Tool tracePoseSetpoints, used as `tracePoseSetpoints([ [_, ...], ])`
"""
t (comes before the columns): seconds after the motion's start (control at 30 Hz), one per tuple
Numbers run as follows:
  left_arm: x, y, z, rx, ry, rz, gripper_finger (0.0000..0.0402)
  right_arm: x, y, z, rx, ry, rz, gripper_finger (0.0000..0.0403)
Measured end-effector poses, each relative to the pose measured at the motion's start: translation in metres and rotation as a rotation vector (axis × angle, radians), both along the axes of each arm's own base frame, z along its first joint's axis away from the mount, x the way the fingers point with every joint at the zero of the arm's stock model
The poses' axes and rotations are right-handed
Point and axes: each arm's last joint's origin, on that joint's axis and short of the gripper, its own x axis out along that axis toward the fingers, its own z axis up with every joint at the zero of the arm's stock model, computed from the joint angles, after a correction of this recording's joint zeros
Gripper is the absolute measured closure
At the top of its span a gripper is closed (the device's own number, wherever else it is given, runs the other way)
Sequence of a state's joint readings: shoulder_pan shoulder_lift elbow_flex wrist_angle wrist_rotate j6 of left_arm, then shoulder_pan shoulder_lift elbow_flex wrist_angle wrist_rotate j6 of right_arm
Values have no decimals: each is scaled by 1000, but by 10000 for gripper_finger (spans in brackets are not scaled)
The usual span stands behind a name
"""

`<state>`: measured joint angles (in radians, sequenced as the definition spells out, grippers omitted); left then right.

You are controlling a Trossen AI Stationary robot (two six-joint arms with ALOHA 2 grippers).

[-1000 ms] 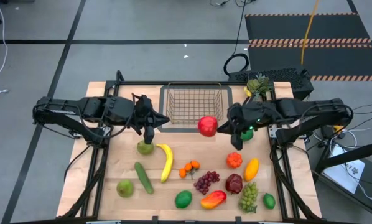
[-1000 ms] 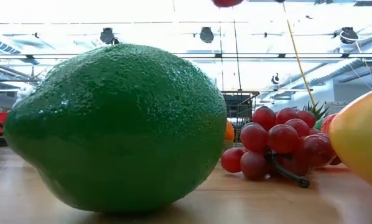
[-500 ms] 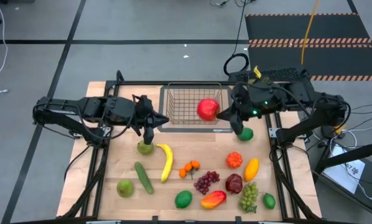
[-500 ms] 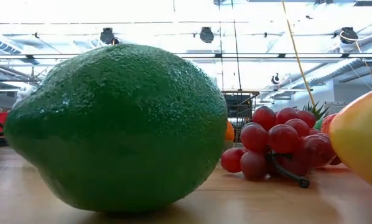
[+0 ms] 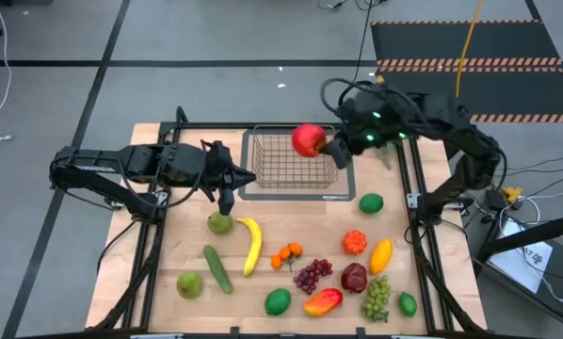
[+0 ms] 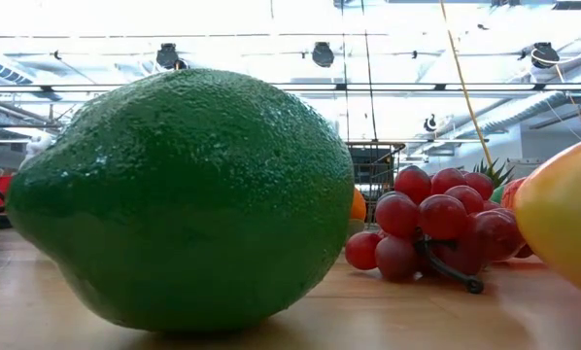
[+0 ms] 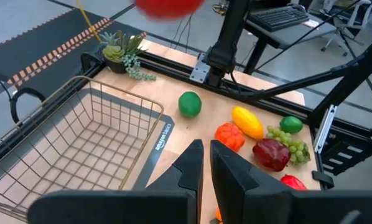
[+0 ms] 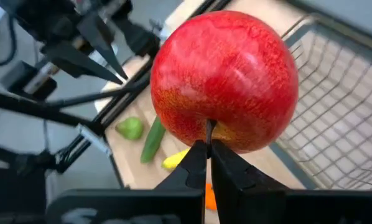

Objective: Build produce basket
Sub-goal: Put the red apple into the brown wire basket

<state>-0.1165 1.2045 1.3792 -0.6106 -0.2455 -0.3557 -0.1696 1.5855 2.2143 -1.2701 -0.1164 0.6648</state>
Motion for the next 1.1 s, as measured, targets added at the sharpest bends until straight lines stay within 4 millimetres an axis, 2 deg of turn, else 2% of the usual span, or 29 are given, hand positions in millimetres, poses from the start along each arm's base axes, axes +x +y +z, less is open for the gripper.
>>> tracePoseSetpoints([
  [0.33, 0, 0, 0, -5, -1, 2, 371, 34, -71, -49, 64, 161, 174, 401],
  [0.73, 0, 1, 0, 4, -4, 35, 371, 51, -142, -115, 119, 425, 90, 400],
  [0.87, 0, 3, 0, 19, -6, 74, 371, 55, -158, -136, 133, 526, 42, 399],
  [1.1, 0, 9, 0, 10, -8, 104, 371, 61, -173, -164, 184, 634, 38, 399],
])
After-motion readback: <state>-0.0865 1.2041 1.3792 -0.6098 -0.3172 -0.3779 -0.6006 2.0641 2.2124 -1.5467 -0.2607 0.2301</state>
